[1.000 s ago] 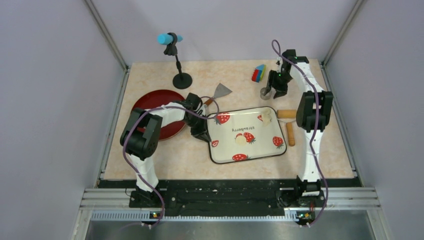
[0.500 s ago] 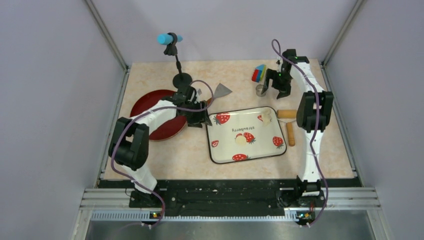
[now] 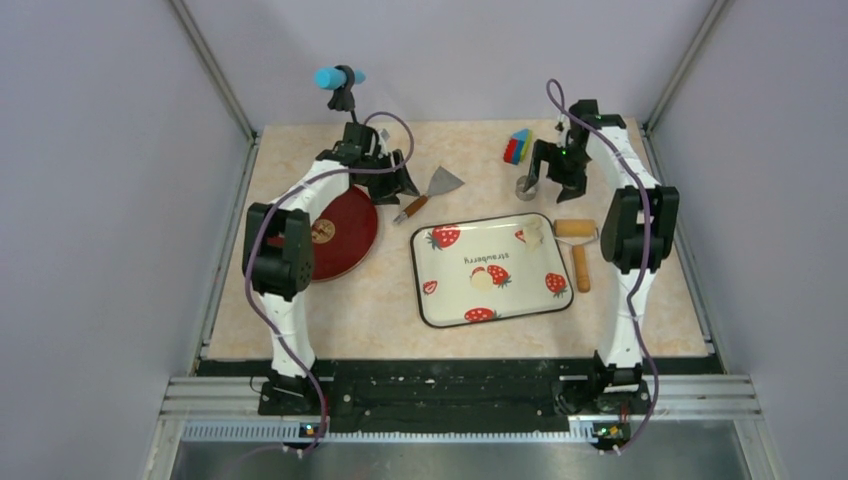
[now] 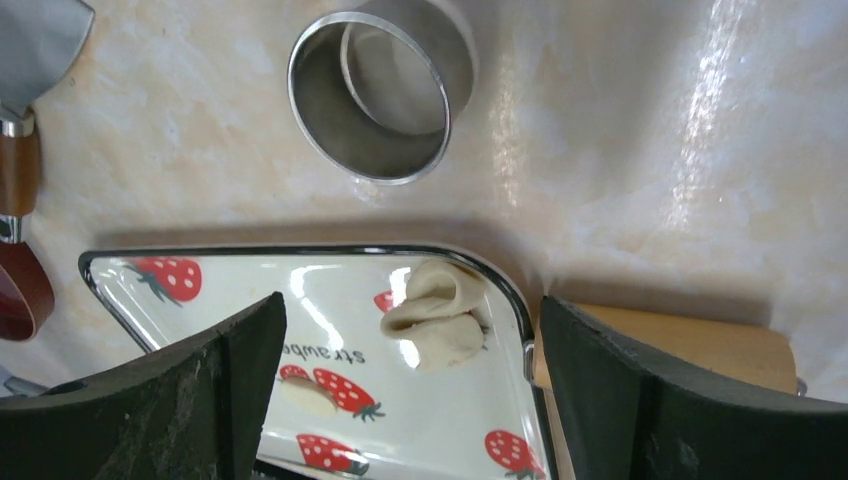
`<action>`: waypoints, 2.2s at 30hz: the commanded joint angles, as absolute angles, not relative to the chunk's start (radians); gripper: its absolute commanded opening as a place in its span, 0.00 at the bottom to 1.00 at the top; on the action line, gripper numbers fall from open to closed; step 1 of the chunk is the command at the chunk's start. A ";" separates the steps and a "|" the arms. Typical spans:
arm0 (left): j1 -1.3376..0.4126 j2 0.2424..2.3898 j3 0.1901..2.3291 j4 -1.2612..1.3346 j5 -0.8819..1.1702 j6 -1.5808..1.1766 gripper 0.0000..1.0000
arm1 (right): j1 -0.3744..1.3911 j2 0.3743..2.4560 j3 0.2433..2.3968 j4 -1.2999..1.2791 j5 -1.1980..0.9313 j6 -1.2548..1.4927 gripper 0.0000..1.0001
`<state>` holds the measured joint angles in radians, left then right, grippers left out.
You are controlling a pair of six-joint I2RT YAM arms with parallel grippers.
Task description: Roll out the dumpling wrappers from the dough
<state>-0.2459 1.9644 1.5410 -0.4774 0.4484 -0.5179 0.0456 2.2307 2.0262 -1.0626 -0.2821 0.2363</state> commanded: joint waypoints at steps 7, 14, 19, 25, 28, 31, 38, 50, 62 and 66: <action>-0.265 2.227 1.910 -0.741 0.308 -0.313 0.68 | 0.048 2.147 1.971 -1.049 -0.330 0.220 0.95; -0.300 2.314 1.988 -0.781 0.234 -0.266 0.68 | 0.048 2.160 1.966 -1.049 -0.345 0.222 0.96; -0.332 2.347 2.003 -0.801 0.202 -0.229 0.67 | 0.047 2.169 1.968 -1.051 -0.347 0.221 0.96; -0.378 2.370 2.009 -0.850 0.086 -0.204 0.46 | 0.047 2.172 1.970 -1.057 -0.353 0.214 0.96; -0.386 2.357 1.979 -0.869 0.070 -0.208 0.25 | 0.046 2.172 1.970 -1.060 -0.357 0.211 0.96; -0.391 2.308 1.906 -0.858 0.066 -0.213 0.15 | 0.046 2.173 1.971 -1.061 -0.377 0.207 0.96; -0.400 2.142 1.673 -0.809 0.023 -0.227 0.07 | 0.046 2.158 1.956 -1.062 -0.387 0.197 0.96; -0.408 2.184 1.711 -0.810 -0.053 -0.244 0.54 | 0.046 2.137 1.930 -1.062 -0.393 0.189 0.96; -0.431 2.226 1.705 -0.819 -0.034 -0.183 0.14 | 0.046 2.129 1.940 -1.068 -0.413 0.195 0.96; -0.431 2.192 1.695 -0.804 -0.022 -0.178 0.00 | 0.046 2.125 1.954 -1.077 -0.420 0.191 0.96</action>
